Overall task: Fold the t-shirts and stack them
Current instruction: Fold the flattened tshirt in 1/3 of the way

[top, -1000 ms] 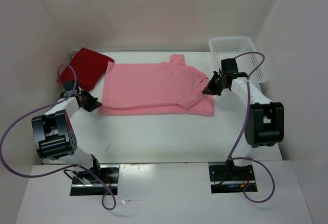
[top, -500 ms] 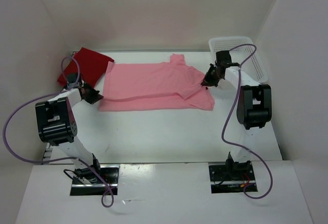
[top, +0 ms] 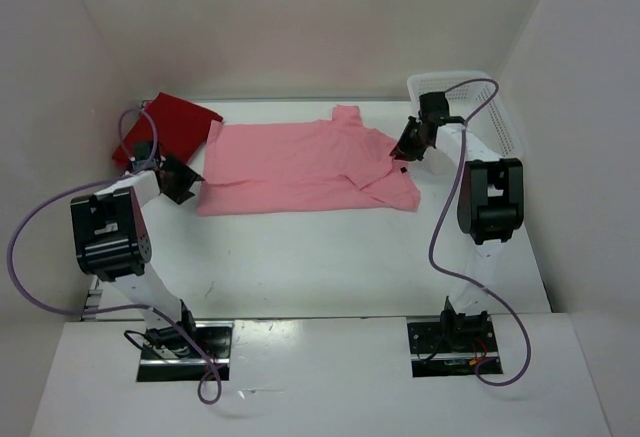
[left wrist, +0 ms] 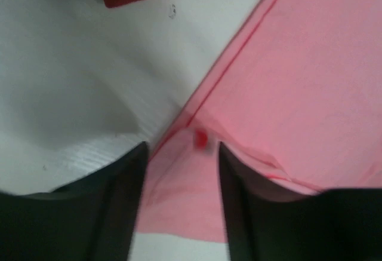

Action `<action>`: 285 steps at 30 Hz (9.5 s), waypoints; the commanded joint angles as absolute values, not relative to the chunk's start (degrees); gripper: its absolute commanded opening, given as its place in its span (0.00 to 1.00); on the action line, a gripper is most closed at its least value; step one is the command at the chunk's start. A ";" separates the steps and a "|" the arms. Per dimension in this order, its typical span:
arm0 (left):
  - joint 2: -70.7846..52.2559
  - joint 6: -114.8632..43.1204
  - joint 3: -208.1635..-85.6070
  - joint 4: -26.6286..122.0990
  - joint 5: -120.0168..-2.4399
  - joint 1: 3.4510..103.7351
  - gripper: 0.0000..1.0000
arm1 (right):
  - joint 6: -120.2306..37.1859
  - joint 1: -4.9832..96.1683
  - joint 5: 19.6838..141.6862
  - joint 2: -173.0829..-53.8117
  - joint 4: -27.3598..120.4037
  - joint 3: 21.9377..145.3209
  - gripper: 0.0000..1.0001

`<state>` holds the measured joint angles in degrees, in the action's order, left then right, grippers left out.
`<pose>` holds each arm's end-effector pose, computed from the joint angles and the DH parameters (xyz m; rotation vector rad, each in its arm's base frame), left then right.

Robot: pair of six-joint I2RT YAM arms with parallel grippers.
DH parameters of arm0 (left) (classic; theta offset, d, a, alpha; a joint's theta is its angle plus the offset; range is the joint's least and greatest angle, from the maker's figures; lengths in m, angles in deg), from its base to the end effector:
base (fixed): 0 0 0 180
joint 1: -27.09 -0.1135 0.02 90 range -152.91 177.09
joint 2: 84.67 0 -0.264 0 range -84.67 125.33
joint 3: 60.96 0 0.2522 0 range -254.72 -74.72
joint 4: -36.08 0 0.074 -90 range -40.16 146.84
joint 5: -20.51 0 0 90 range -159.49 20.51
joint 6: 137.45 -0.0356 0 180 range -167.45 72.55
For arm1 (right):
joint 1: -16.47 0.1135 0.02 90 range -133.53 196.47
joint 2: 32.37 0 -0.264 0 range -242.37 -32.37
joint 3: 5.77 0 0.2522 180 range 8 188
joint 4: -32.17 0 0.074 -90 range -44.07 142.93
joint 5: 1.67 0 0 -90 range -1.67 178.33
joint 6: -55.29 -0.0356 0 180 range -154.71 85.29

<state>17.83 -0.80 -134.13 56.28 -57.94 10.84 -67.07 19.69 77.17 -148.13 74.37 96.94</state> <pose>0.3550 0.0960 0.1649 -1.2097 2.1543 -0.4796 0.4414 0.0317 0.2048 0.5727 2.5168 0.4866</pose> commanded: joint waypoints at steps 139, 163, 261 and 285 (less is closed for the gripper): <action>0.32 -6.41 -116.02 59.33 -51.03 0.29 0.04 | -70.03 22.71 82.35 -128.25 65.81 61.43 0.48; -16.20 -0.78 -115.58 82.61 -56.31 1.34 0.10 | -87.61 21.30 80.24 -96.37 82.39 45.35 0.15; -1.26 6.87 -113.83 53.44 -65.18 51.53 0.24 | -77.69 31.50 86.83 -127.90 60.87 63.19 0.37; -0.73 6.87 -113.12 52.92 -65.18 51.00 0.24 | -78.12 29.65 79.72 -139.15 59.73 76.89 0.04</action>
<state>-0.40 6.87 -112.93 54.09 -65.15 51.28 -77.10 29.57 82.04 -137.07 61.57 72.35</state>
